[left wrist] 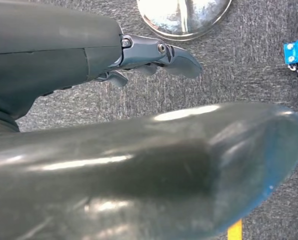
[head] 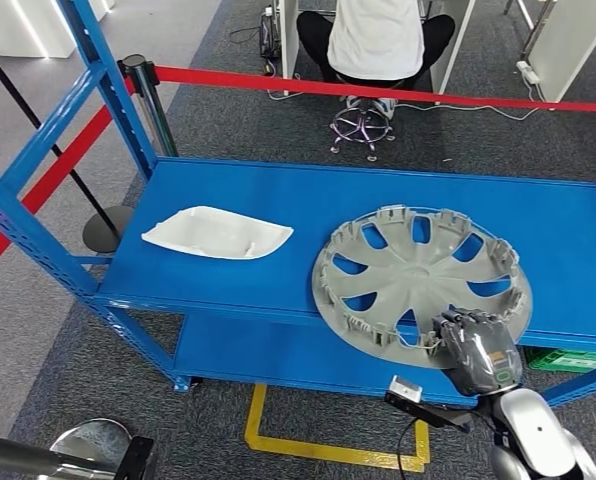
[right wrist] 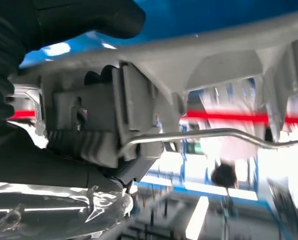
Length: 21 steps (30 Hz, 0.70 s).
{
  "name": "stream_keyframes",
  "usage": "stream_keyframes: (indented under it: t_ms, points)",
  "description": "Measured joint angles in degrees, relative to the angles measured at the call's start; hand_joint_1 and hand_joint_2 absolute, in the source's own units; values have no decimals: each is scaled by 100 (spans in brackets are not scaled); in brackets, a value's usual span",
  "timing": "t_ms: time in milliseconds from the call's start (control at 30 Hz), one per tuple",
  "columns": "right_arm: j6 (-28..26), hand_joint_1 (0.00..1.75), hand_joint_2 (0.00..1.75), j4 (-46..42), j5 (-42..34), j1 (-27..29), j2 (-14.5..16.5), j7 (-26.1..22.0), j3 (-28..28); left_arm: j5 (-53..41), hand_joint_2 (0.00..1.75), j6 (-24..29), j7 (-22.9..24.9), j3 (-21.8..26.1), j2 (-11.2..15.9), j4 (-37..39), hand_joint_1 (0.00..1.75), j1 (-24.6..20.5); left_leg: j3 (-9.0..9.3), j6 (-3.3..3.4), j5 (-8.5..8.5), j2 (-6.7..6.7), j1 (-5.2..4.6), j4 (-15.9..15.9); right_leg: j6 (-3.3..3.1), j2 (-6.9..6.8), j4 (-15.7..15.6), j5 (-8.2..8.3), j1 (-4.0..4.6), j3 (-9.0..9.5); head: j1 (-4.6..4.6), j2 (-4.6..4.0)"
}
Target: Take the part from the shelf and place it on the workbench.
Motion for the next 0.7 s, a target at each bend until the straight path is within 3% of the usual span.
stream_keyframes:
  t_ms: [200,533,567,667,700]
  points:
    - [-117,175,175,-718,29,337,-105,-10,1,8,0,16,-3,68,-26,0,0,0,-3,0,-4,1,0,0,0,4,-9,0,0,4,0,0]
    - [-117,174,175,-1006,29,452,-156,-10,-2,8,0,17,-5,81,-32,0,0,0,1,1,-1,1,0,0,0,3,-11,2,0,6,1,0]
    - [-119,142,175,-1015,30,454,-159,-12,-2,8,0,17,-5,84,-32,0,0,0,2,1,-1,1,0,0,0,3,-11,2,0,5,1,0]
    - [-177,12,175,-1038,40,461,-162,-39,-4,8,0,19,-5,100,-32,0,0,-1,2,1,-1,1,0,0,0,3,-11,1,0,5,-1,0]
    - [-207,7,175,-1047,43,466,-162,-50,-5,8,0,19,-5,107,-32,0,0,-2,1,1,-2,1,0,0,0,3,-11,1,0,5,-1,0]
